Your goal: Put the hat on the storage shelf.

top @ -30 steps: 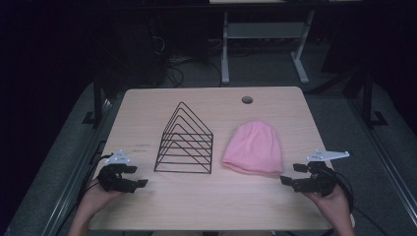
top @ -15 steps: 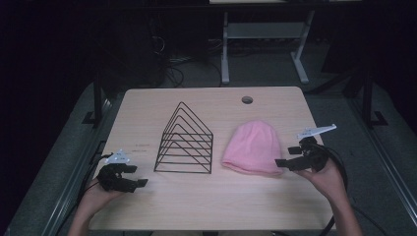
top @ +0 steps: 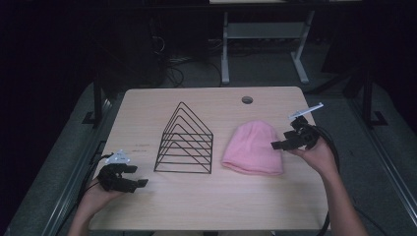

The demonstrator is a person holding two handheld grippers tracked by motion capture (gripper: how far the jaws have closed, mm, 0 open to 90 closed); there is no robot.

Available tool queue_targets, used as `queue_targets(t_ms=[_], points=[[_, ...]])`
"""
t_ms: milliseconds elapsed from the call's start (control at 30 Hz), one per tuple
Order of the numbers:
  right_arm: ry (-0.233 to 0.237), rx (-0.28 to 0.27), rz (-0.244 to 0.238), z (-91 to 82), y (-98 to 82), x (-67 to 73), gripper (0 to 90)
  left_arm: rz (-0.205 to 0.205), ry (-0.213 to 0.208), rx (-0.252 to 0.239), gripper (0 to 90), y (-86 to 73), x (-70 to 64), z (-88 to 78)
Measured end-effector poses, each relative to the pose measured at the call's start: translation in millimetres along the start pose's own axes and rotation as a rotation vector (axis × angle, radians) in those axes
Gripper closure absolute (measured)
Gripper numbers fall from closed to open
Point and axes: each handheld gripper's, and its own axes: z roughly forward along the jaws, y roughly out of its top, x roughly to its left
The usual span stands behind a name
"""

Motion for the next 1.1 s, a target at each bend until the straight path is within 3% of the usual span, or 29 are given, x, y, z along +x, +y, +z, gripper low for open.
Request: queue_targets(t_ms=[300, 633, 767, 867, 1100], points=[[0.015, 0.036, 0.018, 32.2, 27.0, -23.5, 22.0, 0.002, 0.0, -0.005, 26.5, 0.2, 0.9, -0.4], [-0.027, 0.081, 0.051, 52.1, 41.5, -40.2, 26.0, -0.004, -0.001, -0.006, 26.5, -0.9, 2.8, -0.9], [-0.028, 0.09, 0.101, 62.9, 44.1, -47.0, 34.9, -0.003, -0.003, -0.005, 26.5, -0.6, 2.6, -0.7], [-0.054, 0.097, 0.116, 68.2, 44.1, -49.0, 38.8, -0.007, -0.001, -0.006, 26.5, -0.6, 2.7, -0.4], [0.016, 0.133, 0.154, 83.7, 39.0, -53.6, 63.7, -0.006, 0.002, -0.003, 26.5, -1.8, 5.0, -2.0]])
